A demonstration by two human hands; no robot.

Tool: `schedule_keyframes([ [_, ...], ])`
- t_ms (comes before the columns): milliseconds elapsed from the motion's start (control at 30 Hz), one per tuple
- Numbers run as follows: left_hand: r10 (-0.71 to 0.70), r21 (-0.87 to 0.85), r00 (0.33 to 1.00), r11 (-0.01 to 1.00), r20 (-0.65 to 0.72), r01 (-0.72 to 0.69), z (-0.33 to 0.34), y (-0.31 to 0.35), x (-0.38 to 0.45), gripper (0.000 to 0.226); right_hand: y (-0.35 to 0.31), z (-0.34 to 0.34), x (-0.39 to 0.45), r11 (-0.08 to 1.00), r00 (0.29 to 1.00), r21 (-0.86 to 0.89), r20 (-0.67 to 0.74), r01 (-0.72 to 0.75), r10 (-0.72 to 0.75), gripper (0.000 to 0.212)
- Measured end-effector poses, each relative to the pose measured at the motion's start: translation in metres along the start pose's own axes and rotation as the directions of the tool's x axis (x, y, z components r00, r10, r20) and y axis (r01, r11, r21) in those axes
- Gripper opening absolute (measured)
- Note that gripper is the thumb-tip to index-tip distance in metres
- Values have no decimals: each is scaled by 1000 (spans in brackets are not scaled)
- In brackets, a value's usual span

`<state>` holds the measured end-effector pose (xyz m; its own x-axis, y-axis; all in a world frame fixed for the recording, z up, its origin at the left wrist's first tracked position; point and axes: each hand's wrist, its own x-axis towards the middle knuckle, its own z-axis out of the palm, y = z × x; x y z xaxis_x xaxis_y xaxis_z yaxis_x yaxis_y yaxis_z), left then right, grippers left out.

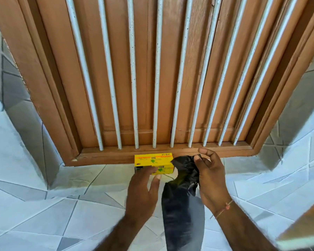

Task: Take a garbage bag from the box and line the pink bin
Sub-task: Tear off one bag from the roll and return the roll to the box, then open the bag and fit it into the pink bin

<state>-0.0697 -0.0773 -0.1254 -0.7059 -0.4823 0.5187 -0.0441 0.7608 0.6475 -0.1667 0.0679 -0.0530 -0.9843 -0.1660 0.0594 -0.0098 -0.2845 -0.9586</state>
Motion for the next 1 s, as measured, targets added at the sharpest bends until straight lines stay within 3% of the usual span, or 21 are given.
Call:
schedule_keyframes([
  [33, -175, -211, 973, 956, 152, 205, -3, 13, -15, 33, -2, 1, -4, 999, 1000, 32, 3, 10, -10, 18],
  [67, -245, -318, 914, 881, 325, 349, -1, 20, -28, 37, -4, 1, -8, 999, 1000, 41, 6, 24, -24, 19],
  [167, -274, -322, 774, 792, 570, 518, -5, 36, -62, 31, -18, 0, -16, 994, 997, 83, 32, 70, -73, 25],
  [267, -432, -333, 717, 673, 547, 660, -28, 61, -76, 15, -35, -22, -22, 989, 980, 132, 177, 68, -91, 39],
  [300, -456, -439, 722, 582, 520, 684, -33, 70, -73, 13, -33, -33, -26, 996, 969, 81, 240, 33, -51, 50],
  [367, -430, -692, 787, 396, 442, 604, -52, 86, -74, 21, -18, -60, -46, 995, 920, -44, 379, -89, 99, 85],
  [433, -397, -820, 834, 270, 384, 505, -67, 104, -76, 27, 9, -81, -80, 961, 800, -239, 545, -138, 250, 83],
  [500, -423, -853, 840, 236, 340, 464, -72, 125, -84, 31, 38, -96, -114, 884, 661, -467, 669, 21, 338, 80],
  [533, -454, -867, 833, 218, 316, 448, -73, 133, -91, 29, 45, -104, -132, 858, 622, -502, 706, 104, 338, 81],
  [633, -545, -879, 811, 258, 211, 402, -84, 149, -110, 18, 48, -125, -174, 839, 623, -537, 686, 86, 375, 28],
  [667, -578, -882, 800, 280, 161, 380, -92, 148, -112, 22, 45, -131, -185, 841, 616, -536, 686, 70, 386, 25],
  [733, -652, -867, 755, 339, 62, 365, -112, 144, -123, 30, 47, -144, -207, 845, 575, -535, 691, -3, 439, 38],
  [800, -715, -809, 698, 430, -35, 401, -135, 133, -134, 35, 39, -149, -233, 858, 539, -509, 703, -75, 464, 34],
  [867, -780, -753, 621, 449, -68, 481, -151, 116, -151, 32, 36, -147, -255, 883, 567, -452, 698, -125, 438, 26],
  [933, -847, -705, 524, 426, -90, 567, -157, 109, -177, 26, 31, -140, -270, 898, 647, -412, 646, -150, 405, 28],
  [967, -843, -616, 500, 505, -200, 605, -157, 111, -195, 25, 29, -137, -276, 908, 677, -389, 628, -155, 384, 28],
  [1000, -768, -459, 536, 640, -352, 616, -155, 116, -218, 28, 25, -134, -282, 914, 707, -368, 601, -169, 373, 27],
])
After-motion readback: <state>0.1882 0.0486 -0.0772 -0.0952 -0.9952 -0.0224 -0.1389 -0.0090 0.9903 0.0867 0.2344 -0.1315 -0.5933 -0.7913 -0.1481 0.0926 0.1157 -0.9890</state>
